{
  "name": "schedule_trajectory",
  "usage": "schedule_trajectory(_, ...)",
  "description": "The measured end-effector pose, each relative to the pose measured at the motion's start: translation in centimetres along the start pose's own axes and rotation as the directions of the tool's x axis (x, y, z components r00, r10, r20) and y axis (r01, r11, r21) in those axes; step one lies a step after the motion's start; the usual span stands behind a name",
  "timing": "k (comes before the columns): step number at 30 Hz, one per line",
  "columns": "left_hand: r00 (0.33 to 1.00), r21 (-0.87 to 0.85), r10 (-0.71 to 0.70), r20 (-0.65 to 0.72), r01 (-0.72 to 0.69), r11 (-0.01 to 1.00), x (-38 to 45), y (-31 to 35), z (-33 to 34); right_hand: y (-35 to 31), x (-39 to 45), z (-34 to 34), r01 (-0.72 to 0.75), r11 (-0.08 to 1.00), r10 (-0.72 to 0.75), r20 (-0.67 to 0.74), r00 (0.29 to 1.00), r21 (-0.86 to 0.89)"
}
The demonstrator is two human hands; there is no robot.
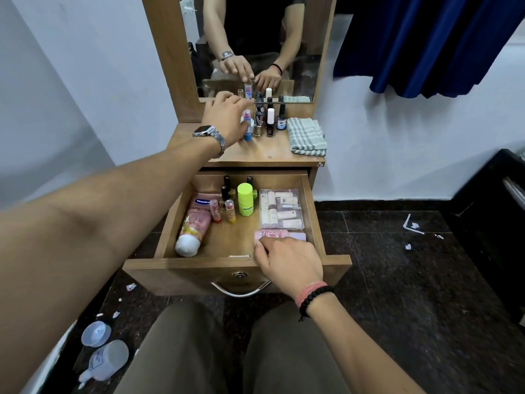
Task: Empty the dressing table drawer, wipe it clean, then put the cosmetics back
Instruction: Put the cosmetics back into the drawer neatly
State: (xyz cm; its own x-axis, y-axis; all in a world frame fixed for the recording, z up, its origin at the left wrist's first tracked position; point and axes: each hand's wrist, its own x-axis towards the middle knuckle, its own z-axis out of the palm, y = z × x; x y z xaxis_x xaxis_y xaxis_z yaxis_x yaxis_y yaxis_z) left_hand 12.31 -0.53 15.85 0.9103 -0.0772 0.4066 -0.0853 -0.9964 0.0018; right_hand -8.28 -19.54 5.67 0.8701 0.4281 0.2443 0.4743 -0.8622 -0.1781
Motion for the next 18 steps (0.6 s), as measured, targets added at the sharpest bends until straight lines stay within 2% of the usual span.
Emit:
schedule_trajectory(3,0.999,-0.01,0.015,0.031,-0.014,1.0,0.7,0.0,0.2,0.1,0.1,0.0,0.001,1.0,-0.001,-0.002,1.0,0.002)
schedule_trajectory(8,1.0,-0.061,0.018,-0.011,-0.019,0.998,0.8,0.3,0.0,0.0,0.2,-0.2,-0.004,0.999,0.003,0.04,0.999,0.034)
schedule_trajectory(12,0.993,-0.1,0.098,-0.068,-0.104,0.99,-0.4,0.3,-1.2,0.0,0.2,-0.5,-0.008,0.999,0.007,0.042,0.999,0.035)
schedule_trajectory(16,0.968,-0.317,0.094,-0.234,-0.167,0.933,-3.6,0.6,-4.0,0.0,0.1,-0.6,-0.019,0.999,0.017,0.055,0.998,0.035)
schedule_trajectory(18,0.954,-0.41,0.138,-0.267,-0.242,0.879,-6.0,0.7,-5.1,-0.1,0.1,-0.5,-0.024,0.999,0.022,0.058,0.998,0.03)
